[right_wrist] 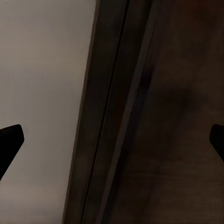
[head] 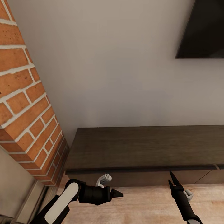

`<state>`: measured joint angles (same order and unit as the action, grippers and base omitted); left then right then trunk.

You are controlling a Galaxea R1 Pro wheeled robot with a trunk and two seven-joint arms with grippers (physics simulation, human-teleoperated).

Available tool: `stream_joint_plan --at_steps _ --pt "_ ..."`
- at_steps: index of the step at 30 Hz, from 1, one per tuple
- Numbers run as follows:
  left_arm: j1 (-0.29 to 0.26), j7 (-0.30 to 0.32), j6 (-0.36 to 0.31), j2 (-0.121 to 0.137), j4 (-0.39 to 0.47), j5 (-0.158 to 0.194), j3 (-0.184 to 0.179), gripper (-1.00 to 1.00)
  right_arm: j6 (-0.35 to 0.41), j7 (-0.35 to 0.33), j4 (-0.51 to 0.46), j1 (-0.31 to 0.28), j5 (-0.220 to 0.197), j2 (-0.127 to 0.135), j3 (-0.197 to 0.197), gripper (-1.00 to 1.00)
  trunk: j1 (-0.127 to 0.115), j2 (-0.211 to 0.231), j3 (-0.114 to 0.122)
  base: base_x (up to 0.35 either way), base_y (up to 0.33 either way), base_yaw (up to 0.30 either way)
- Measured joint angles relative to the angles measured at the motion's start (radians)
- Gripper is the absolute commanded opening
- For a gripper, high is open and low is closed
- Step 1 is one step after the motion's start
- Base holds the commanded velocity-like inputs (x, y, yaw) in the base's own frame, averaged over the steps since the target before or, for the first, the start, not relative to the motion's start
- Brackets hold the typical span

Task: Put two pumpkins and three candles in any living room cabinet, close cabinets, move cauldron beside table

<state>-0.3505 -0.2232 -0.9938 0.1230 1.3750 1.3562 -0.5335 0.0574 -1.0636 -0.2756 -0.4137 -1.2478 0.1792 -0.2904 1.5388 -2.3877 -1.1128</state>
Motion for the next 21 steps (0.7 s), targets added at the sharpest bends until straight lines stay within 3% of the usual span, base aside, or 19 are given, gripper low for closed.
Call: stream_joint_plan --at_steps 21 --pt "0.0 0.0 0.0 0.002 -0.003 0.001 0.0 1.0 -0.002 0.001 0.002 0.0 -0.001 0.0 -0.001 1.0 0.0 0.0 0.0 0.05 0.0 0.0"
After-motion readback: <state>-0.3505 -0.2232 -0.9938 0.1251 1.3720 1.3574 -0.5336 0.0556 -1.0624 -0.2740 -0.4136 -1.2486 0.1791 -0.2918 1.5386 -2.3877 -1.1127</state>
